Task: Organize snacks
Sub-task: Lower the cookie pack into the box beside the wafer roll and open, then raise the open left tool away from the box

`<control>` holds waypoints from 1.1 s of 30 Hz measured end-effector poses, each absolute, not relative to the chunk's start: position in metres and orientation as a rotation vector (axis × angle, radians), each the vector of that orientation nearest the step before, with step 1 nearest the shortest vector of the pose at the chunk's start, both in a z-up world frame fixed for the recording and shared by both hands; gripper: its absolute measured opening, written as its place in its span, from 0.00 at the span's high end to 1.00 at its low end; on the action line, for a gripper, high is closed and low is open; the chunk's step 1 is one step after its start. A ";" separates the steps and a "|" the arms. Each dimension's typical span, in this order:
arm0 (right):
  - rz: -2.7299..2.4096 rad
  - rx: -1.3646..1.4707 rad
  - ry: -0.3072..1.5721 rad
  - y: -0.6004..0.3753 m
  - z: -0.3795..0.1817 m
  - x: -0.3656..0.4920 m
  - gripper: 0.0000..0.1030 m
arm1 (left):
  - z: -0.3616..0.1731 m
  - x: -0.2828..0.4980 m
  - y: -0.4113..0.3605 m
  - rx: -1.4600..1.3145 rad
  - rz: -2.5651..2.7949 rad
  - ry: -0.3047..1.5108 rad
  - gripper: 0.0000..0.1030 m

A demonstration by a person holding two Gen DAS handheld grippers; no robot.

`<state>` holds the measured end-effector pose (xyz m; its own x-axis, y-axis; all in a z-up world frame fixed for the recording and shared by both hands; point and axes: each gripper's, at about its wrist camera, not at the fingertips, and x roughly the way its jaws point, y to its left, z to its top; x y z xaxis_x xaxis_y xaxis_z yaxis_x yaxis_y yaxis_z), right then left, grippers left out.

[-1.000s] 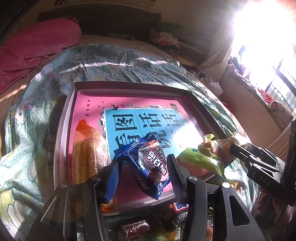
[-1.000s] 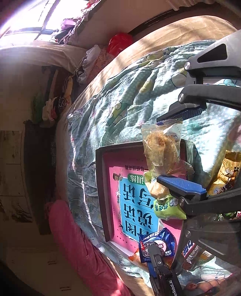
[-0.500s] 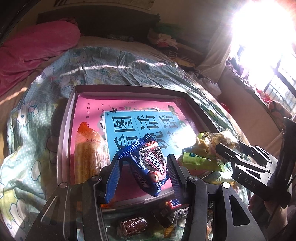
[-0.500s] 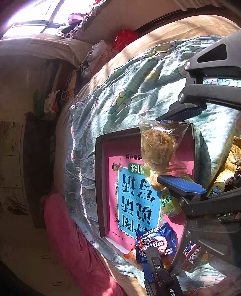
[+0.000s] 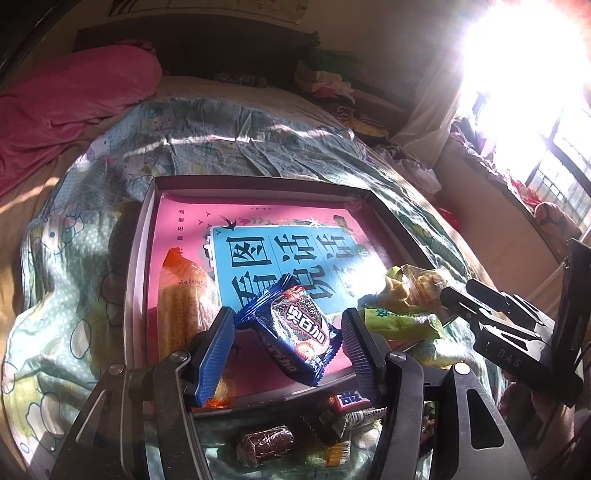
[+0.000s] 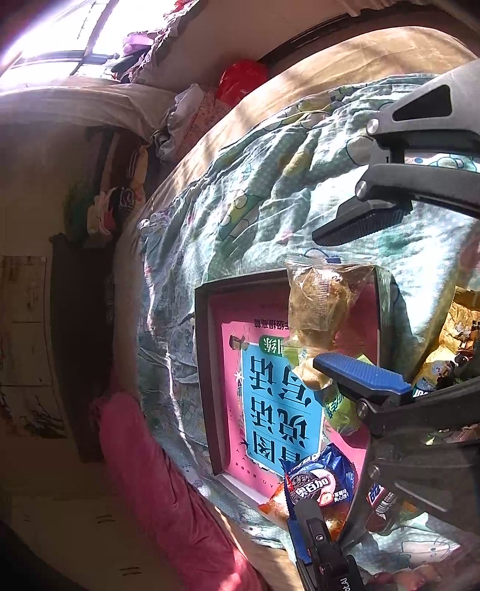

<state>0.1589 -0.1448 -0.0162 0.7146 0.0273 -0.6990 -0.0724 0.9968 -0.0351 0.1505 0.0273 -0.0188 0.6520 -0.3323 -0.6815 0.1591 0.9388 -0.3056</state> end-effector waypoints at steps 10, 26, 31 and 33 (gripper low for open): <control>0.070 -0.052 0.741 -0.150 -0.005 0.150 0.40 | -0.006 0.142 0.028 -0.221 -0.302 0.778 0.34; 0.149 -0.046 0.684 -0.143 0.016 0.126 0.34 | 0.004 0.127 0.051 -0.283 -0.278 0.746 0.27; 0.157 -0.051 0.687 -0.143 0.016 0.119 0.34 | 0.006 0.116 0.058 -0.298 -0.270 0.746 0.27; 0.160 -0.044 0.687 -0.143 0.017 0.117 0.34 | 0.008 0.114 0.059 -0.300 -0.265 0.744 0.27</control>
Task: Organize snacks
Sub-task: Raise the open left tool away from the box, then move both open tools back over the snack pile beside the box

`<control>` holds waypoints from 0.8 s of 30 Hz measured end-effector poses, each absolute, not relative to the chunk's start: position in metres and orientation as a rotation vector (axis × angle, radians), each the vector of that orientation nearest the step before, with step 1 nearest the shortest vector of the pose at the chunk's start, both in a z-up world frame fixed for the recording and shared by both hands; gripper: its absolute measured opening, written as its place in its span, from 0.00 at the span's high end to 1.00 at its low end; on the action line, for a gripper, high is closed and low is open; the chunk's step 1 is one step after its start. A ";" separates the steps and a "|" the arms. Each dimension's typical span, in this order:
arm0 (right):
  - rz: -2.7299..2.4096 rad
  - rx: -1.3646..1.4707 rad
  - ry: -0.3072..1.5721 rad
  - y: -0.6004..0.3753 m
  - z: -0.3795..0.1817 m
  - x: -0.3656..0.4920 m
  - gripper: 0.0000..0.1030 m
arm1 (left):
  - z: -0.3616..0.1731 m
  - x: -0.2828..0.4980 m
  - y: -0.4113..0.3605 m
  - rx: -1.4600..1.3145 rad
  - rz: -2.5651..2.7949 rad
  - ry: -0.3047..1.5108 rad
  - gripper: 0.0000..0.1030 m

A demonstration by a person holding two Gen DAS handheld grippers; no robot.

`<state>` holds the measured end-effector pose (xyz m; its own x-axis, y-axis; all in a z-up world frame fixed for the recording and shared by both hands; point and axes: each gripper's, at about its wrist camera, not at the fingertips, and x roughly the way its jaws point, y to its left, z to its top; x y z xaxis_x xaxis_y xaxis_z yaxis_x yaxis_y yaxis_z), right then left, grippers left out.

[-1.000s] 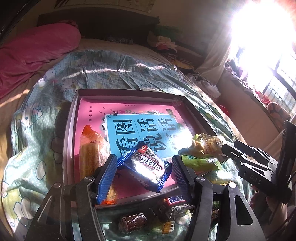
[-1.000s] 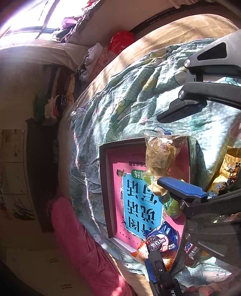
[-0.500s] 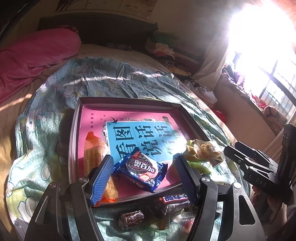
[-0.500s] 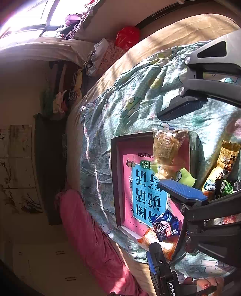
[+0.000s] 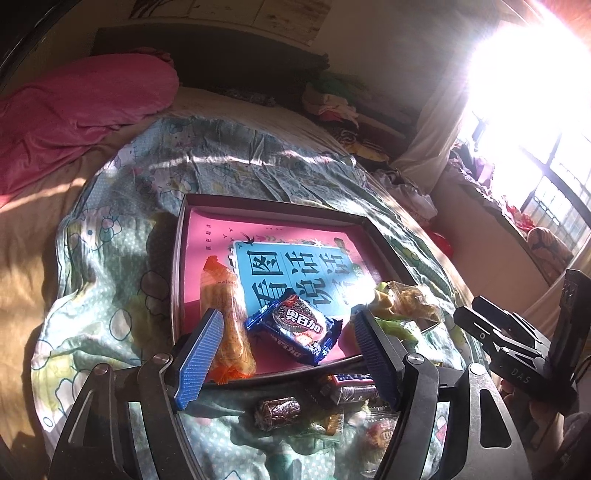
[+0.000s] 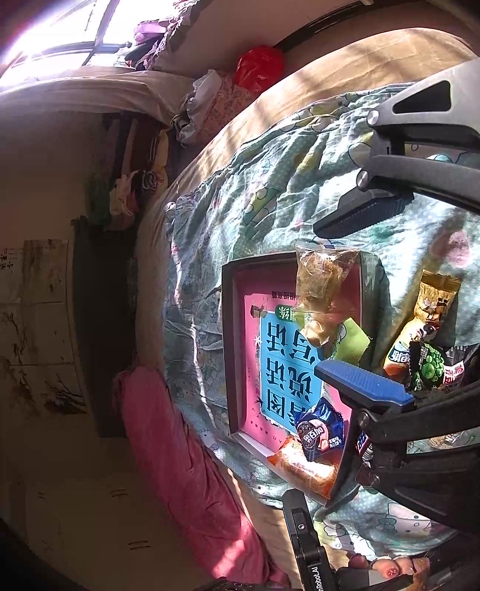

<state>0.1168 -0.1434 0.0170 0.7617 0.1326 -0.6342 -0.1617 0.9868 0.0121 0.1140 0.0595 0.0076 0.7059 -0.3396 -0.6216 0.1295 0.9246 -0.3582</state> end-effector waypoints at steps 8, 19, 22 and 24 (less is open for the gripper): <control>0.189 -0.042 0.682 -0.140 0.021 0.106 0.34 | 0.012 0.101 0.060 -0.296 -0.246 0.734 0.27; 0.222 -0.043 0.696 -0.136 0.019 0.089 0.34 | 0.008 0.082 0.051 -0.285 -0.249 0.761 0.27; 0.226 -0.045 0.700 -0.135 0.019 0.087 0.33 | 0.007 0.077 0.048 -0.277 -0.256 0.772 0.27; 0.229 -0.042 0.704 -0.135 0.018 0.085 0.33 | 0.005 0.073 0.046 -0.273 -0.260 0.781 0.27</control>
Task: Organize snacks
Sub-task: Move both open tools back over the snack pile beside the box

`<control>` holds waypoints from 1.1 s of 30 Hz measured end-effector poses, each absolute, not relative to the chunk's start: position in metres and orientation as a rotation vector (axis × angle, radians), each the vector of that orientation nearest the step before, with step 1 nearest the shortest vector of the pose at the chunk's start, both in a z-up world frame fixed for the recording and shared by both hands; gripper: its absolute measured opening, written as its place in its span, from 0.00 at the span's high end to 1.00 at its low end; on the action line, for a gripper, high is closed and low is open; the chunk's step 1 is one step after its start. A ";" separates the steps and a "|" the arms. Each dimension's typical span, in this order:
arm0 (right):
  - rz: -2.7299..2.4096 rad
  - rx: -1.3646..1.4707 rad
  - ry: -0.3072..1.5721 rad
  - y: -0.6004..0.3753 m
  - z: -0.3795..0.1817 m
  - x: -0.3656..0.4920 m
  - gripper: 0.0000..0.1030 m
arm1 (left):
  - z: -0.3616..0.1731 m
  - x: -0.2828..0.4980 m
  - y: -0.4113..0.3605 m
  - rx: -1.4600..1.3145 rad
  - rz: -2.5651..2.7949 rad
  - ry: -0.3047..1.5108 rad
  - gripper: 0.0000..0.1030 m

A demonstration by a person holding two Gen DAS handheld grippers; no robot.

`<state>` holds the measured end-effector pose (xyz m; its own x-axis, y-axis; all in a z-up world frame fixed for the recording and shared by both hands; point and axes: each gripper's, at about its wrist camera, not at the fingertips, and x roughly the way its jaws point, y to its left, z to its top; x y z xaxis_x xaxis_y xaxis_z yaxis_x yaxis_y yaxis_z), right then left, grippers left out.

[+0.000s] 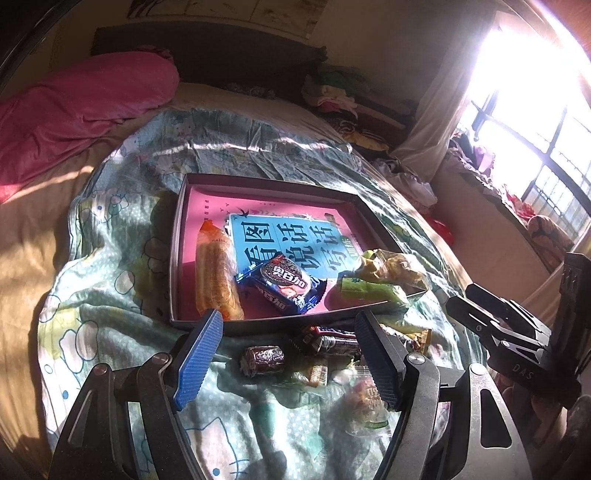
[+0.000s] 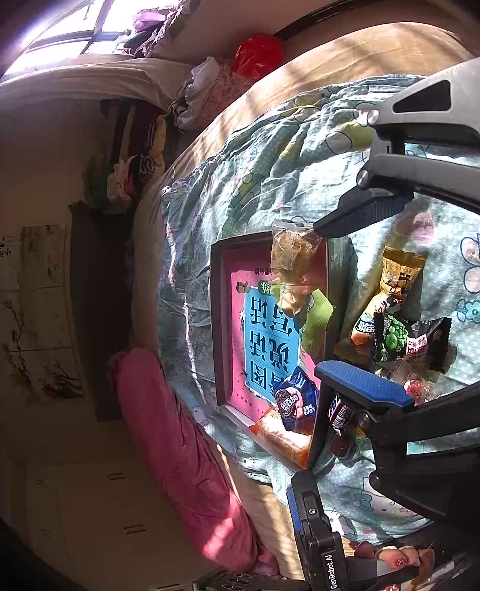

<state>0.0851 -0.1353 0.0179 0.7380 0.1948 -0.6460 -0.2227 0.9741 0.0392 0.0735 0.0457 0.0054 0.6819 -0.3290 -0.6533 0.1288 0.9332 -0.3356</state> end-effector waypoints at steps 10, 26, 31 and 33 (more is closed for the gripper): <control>0.247 -0.046 0.744 -0.133 0.009 0.074 0.33 | -0.003 0.058 0.038 -0.259 -0.275 0.827 0.27; 0.264 -0.050 0.834 -0.129 -0.009 0.062 0.33 | -0.017 0.050 0.027 -0.231 -0.278 0.904 0.27; 0.276 -0.057 0.897 -0.124 -0.022 0.062 0.33 | -0.026 0.056 0.034 -0.233 -0.242 0.931 0.27; 0.279 -0.060 0.919 -0.123 -0.027 0.062 0.33 | -0.029 0.057 0.037 -0.239 -0.235 0.942 0.27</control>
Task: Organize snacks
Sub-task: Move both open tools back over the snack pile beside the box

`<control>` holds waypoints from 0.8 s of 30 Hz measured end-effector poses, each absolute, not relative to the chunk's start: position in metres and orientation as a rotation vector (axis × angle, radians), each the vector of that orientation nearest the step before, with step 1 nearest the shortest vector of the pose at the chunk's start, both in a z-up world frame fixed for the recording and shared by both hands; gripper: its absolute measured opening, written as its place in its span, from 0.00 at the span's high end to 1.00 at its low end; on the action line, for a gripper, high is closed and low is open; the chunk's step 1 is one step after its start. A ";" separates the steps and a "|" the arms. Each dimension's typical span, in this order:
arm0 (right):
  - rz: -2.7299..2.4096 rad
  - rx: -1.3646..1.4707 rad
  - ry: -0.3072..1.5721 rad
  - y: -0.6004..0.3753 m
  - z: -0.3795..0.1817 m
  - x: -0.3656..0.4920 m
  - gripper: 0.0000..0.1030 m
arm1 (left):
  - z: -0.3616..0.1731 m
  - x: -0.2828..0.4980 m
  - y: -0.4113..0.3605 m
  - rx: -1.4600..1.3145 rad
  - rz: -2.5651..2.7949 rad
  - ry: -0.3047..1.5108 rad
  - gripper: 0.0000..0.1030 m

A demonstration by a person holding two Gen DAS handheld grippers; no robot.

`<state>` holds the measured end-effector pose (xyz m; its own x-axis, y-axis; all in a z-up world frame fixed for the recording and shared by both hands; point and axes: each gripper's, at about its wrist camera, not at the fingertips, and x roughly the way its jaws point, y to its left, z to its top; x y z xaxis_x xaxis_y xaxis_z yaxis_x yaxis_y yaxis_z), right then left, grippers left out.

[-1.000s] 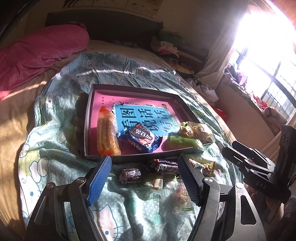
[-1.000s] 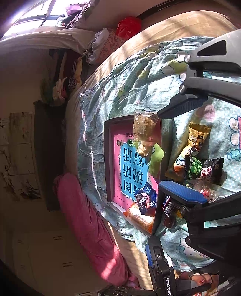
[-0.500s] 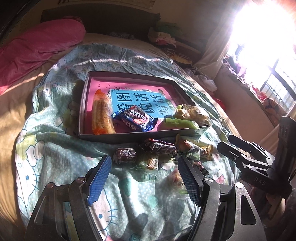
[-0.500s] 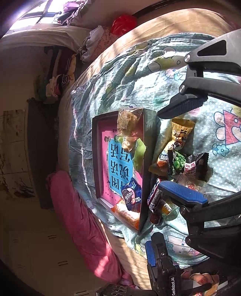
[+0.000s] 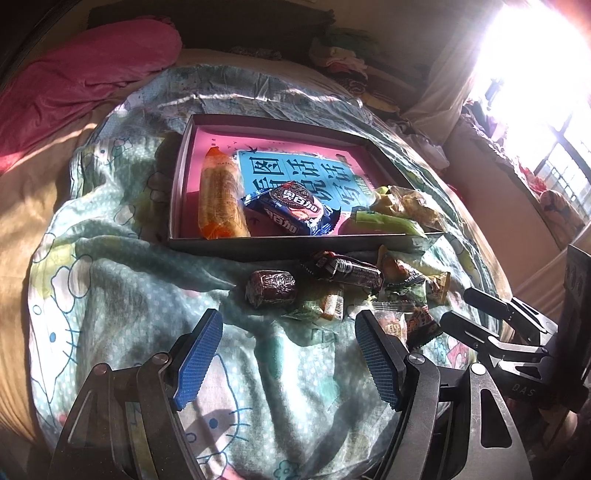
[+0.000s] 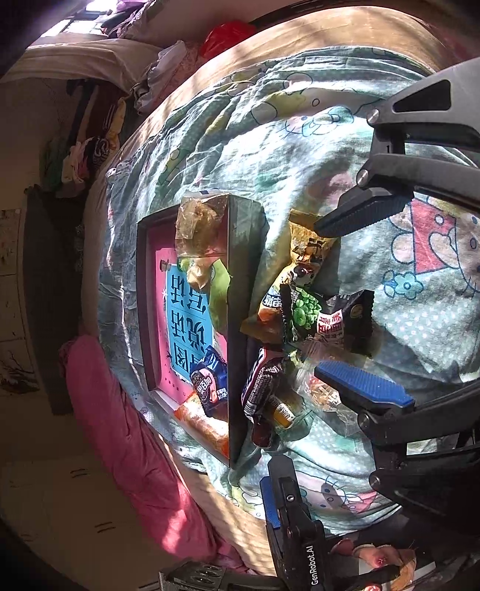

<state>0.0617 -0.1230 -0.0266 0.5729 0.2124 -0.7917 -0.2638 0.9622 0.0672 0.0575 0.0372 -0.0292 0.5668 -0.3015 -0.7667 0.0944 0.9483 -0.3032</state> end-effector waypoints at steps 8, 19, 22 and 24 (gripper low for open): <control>0.285 -0.080 0.970 -0.119 -0.040 0.062 0.33 | -0.037 0.065 0.047 -0.245 -0.206 0.964 0.27; 0.274 -0.058 1.005 -0.122 -0.048 0.064 0.33 | -0.045 0.072 0.054 -0.251 -0.188 0.980 0.27; 0.280 -0.067 1.011 -0.119 -0.050 0.065 0.33 | -0.046 0.075 0.054 -0.251 -0.188 0.982 0.27; 0.286 -0.077 1.012 -0.117 -0.052 0.065 0.33 | -0.046 0.075 0.055 -0.250 -0.188 0.981 0.27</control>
